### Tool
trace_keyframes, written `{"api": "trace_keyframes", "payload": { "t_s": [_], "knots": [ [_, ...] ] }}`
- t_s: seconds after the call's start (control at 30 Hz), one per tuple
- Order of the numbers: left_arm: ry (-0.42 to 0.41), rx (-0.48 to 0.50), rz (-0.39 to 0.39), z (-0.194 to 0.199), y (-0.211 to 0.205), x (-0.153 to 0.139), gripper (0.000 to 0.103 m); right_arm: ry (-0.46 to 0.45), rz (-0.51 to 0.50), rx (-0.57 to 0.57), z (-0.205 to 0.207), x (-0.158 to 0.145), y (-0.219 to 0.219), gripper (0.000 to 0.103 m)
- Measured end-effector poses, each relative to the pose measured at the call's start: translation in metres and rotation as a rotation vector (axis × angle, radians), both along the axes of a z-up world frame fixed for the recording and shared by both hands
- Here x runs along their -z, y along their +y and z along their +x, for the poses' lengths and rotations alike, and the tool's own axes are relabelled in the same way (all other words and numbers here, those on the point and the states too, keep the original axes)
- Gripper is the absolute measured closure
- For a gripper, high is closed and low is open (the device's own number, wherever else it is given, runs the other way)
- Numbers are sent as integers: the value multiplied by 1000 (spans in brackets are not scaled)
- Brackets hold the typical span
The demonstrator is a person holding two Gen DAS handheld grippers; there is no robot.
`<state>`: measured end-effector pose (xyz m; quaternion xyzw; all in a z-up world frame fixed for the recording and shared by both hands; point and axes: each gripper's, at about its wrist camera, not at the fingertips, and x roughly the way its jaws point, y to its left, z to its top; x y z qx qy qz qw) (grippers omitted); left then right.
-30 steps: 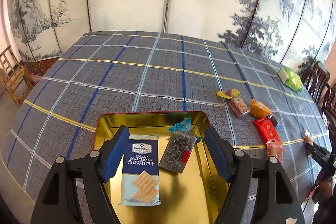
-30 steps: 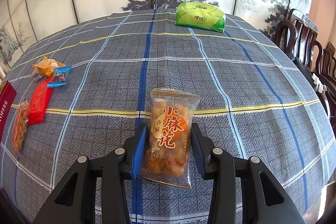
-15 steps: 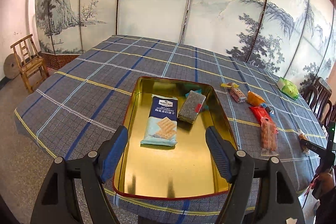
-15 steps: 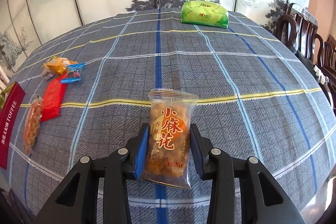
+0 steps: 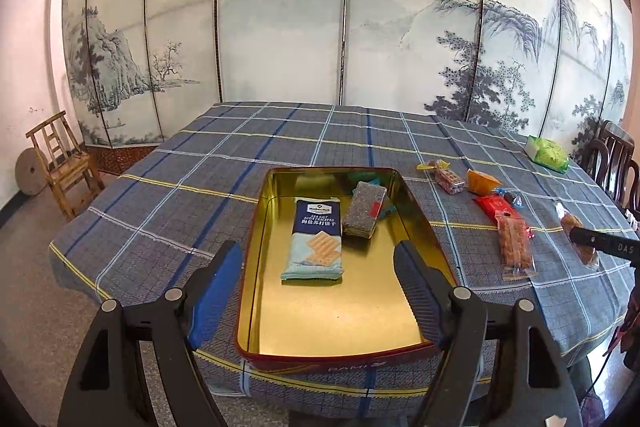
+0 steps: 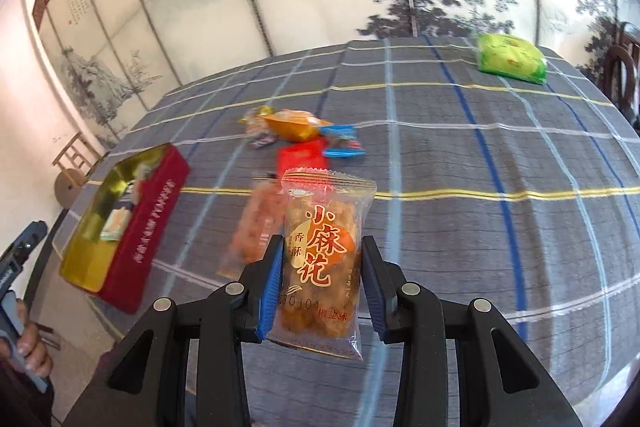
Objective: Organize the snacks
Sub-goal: 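Carry the twist pack into the tin and open the right tool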
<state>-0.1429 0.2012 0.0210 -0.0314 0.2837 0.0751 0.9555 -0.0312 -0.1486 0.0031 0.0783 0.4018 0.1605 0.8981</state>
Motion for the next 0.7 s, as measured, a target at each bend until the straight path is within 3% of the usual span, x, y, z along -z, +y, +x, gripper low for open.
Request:
{"api": "trace_keyframes", "payload": {
  "t_s": [0.2, 0.33, 0.47, 0.7],
  "knots": [
    [50, -53, 8, -3, 18, 8, 25, -17, 52, -214, -4, -29, 87, 65],
    [99, -88, -35, -5, 38, 15, 25, 14, 79, -341, 0, -32, 145, 65],
    [134, -107, -48, -7, 50, 19, 23, 69, 97, -434, 12, -25, 198, 65],
    [121, -131, -6, -15, 59, 15, 22, 201, 73, -462, 55, 8, 269, 65]
  ]
}}
